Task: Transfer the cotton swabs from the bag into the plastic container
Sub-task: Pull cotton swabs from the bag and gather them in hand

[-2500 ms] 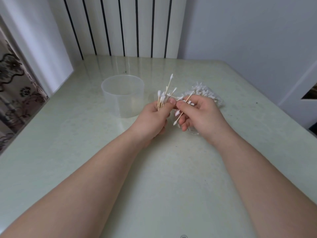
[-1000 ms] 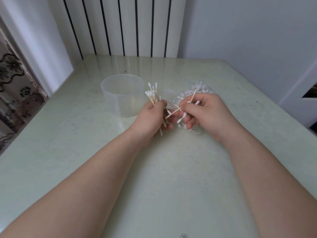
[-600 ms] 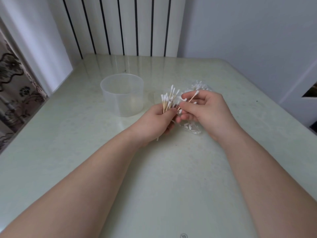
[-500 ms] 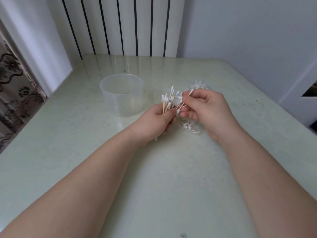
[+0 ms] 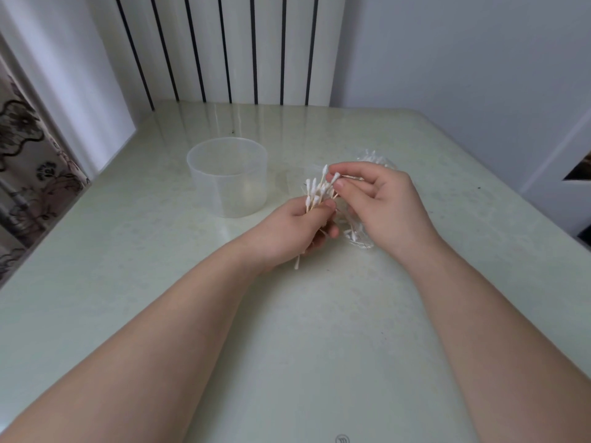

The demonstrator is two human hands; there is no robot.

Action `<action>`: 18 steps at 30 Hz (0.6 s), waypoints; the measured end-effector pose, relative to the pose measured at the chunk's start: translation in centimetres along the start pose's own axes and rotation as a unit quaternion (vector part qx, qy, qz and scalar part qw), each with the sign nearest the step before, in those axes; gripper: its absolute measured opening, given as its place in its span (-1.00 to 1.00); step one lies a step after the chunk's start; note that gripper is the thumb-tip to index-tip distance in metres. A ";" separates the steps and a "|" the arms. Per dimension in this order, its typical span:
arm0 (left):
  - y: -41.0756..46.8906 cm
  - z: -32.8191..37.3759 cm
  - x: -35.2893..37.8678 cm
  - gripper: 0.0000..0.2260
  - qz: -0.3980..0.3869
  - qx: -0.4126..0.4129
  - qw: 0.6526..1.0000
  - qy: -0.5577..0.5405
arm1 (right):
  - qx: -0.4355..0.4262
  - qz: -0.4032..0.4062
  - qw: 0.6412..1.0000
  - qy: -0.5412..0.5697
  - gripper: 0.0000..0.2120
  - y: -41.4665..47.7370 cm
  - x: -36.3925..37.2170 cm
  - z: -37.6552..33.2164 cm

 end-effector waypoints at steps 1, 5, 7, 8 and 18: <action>0.0 0.1 0.0 -0.70 0.004 0.003 1.000 -0.003 | -0.009 -0.013 1.000 -0.008 -0.83 -0.1 0.2 -0.1; 0.0 0.3 -0.1 -0.69 0.017 0.015 0.999 -0.036 | -0.047 -0.056 0.996 -0.043 -0.75 -0.5 0.9 -0.8; 0.0 0.3 -0.1 -0.70 0.014 0.011 0.998 -0.060 | -0.043 -0.049 0.997 -0.028 -0.79 -0.5 0.9 -0.8; 0.0 0.3 -0.1 -0.72 0.005 0.006 0.997 -0.073 | -0.037 -0.046 0.998 -0.014 -0.78 -0.4 0.8 -0.8; -0.3 0.2 0.8 -0.73 -0.066 -0.061 0.979 -0.183 | -0.036 0.016 0.996 0.077 -0.75 -0.3 -0.5 -1.0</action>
Point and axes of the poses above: each hand's wrist, its own y-axis towards the middle knuckle, its own x-axis out of the palm, z = x × y, the point moved 5 cm from there along y, towards the middle knuckle, and after that the axes turned 13 degrees about -y, right-handed, at the moved point
